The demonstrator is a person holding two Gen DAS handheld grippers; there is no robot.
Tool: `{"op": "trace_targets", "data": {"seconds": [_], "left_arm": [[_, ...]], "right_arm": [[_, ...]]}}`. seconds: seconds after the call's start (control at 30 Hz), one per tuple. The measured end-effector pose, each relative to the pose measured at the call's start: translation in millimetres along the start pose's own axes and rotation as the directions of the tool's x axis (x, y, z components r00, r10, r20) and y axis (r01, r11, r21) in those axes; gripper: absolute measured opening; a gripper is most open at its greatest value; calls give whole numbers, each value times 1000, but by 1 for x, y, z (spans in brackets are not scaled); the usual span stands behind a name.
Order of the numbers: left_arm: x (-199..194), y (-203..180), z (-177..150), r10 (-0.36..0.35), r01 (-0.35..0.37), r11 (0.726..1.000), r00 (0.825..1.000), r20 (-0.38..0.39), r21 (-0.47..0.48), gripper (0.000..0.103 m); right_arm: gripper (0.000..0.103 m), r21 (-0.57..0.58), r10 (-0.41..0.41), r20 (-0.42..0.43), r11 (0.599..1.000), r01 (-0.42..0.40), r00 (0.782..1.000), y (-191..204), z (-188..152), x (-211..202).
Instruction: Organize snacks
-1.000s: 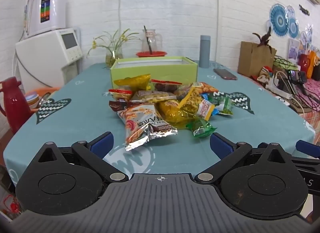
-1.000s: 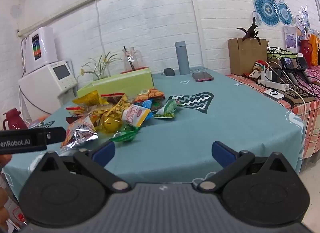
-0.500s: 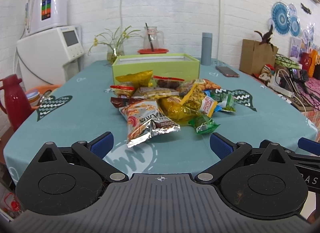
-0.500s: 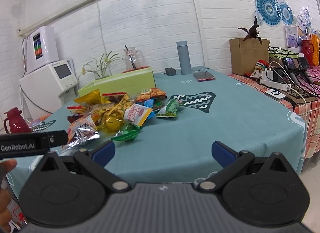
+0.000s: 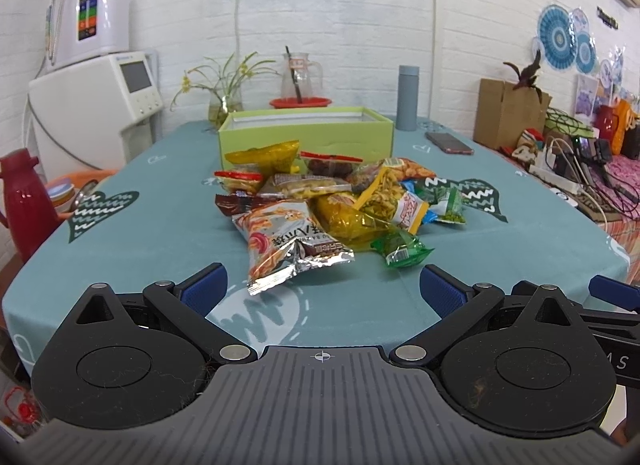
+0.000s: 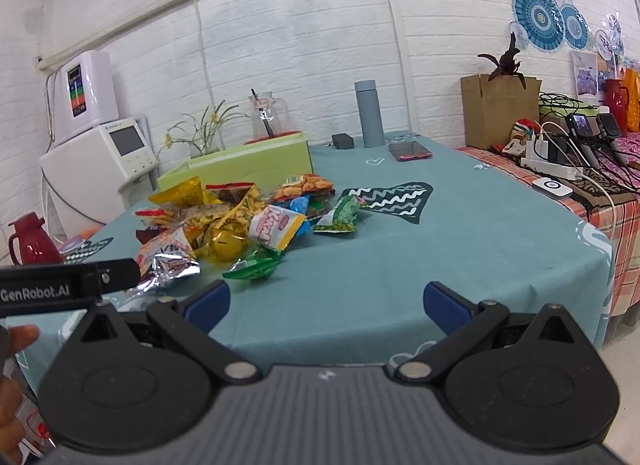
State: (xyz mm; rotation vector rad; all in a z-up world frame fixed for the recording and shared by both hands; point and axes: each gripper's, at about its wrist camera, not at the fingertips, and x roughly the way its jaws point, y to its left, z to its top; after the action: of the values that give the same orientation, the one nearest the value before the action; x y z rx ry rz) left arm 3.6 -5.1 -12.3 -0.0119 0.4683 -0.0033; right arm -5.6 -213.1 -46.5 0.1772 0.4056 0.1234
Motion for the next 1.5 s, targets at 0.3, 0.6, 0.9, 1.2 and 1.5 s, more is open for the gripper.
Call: {"op": "trace_targets", "data": {"seconds": [0.3, 0.6, 0.9, 1.2, 1.5], "left_arm": [[1, 0, 1, -5, 5, 1000, 1000, -9, -4, 92], [3, 1, 0, -6, 6, 1000, 1000, -16, -10, 92], [13, 5, -5, 0, -1, 1000, 999, -44, -19, 92], [58, 30, -15, 6, -12, 999, 995, -104, -52, 92], [80, 72, -5, -1, -22, 987, 989, -149, -157, 91]], "right_arm": [[103, 1, -1, 0, 1000, 1, 1000, 0, 0, 1], [103, 1, 1, -4, 1000, -1, 1000, 1, -1, 2], [103, -30, 60, 39, 998, -59, 997, 5, -6, 3], [103, -82, 100, 33, 992, -97, 994, 7, -4, 56], [103, -142, 55, -84, 988, -67, 995, 13, -3, 102]]}}
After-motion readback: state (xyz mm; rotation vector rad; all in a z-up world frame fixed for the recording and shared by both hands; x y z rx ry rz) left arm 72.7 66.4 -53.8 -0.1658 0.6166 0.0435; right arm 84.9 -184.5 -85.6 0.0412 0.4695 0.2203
